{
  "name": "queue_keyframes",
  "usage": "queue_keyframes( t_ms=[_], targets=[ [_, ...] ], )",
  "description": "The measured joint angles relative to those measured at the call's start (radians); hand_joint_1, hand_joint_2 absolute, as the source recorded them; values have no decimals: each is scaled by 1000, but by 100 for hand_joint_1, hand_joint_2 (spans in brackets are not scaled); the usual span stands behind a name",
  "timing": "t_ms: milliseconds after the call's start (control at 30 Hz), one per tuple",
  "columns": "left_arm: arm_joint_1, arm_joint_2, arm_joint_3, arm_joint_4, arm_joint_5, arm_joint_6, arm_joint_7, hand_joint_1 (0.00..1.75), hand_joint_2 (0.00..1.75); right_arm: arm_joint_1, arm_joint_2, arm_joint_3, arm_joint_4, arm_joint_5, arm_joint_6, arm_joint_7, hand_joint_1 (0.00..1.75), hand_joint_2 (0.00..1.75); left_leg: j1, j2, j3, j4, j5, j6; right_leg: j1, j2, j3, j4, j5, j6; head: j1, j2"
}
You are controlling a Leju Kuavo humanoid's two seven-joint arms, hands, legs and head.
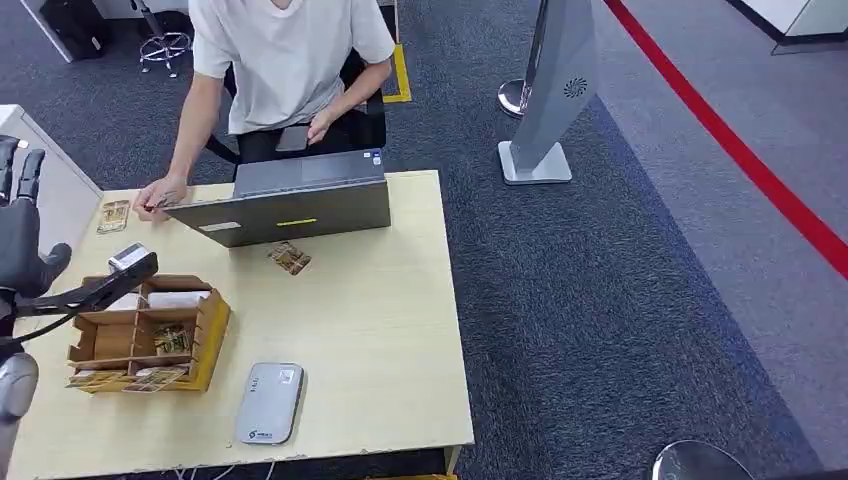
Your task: Pass the card to the sensor for recognition and then transmit it.
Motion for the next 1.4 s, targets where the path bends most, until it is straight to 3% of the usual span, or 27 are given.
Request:
queue_keyframes(
  t_ms=[167,267,400,467,567,733,900,1033,1233,1400],
  targets=[
    [49,-7,0,-42,34,-4,-12,0,175,-1,0,-6,3,-7,-3,0,0,175,0,2,0,0,0,0,0,2,0,0,0,0,0,0],
    [172,-14,-15,-141,43,9,-24,0,175,1,0,-8,10,-51,-14,12,0,175,-1,5,1,0,-2,1,-1,5,-1,0,0,0,0,0],
    [381,-22,-37,-268,31,105,-18,0,175,15,2,1,18,-140,-29,39,0,175,-1,7,0,0,-4,2,-1,7,-2,-1,-2,2,0,0],
    [475,-27,-37,-321,30,155,-19,0,175,36,2,33,17,-225,-32,74,0,175,-1,6,0,0,-6,2,-1,7,-2,-1,-3,2,0,0],
    [565,-32,-37,-369,27,179,-24,0,175,70,2,117,3,-324,-32,115,0,175,-1,4,-1,0,-6,3,-1,4,-1,-1,-4,3,0,0],
    [609,-38,-37,-402,32,180,-36,0,175,108,2,228,-30,-404,-31,159,0,175,-1,4,0,0,-6,3,-1,3,0,-1,-4,3,0,0],
    [682,-45,-37,-422,39,208,-37,0,175,193,2,395,-128,-585,-34,277,0,175,-1,4,1,0,-6,3,-1,3,1,-1,-4,3,0,0],
    [738,-47,-37,-422,41,238,-26,0,175,240,2,495,-192,-612,-34,306,0,175,-1,4,0,0,-6,3,-1,3,1,-1,-4,3,0,0],
    [782,-49,-37,-417,58,243,27,0,175,266,2,556,-245,-612,-31,315,0,175,-1,4,0,0,-6,3,-1,3,1,-1,-4,3,0,0],
    [797,-56,-36,-401,66,252,36,0,175,276,2,574,-266,-611,-27,322,0,175,-1,4,0,0,-6,3,-1,3,1,-1,-4,3,0,0]
  ],
)
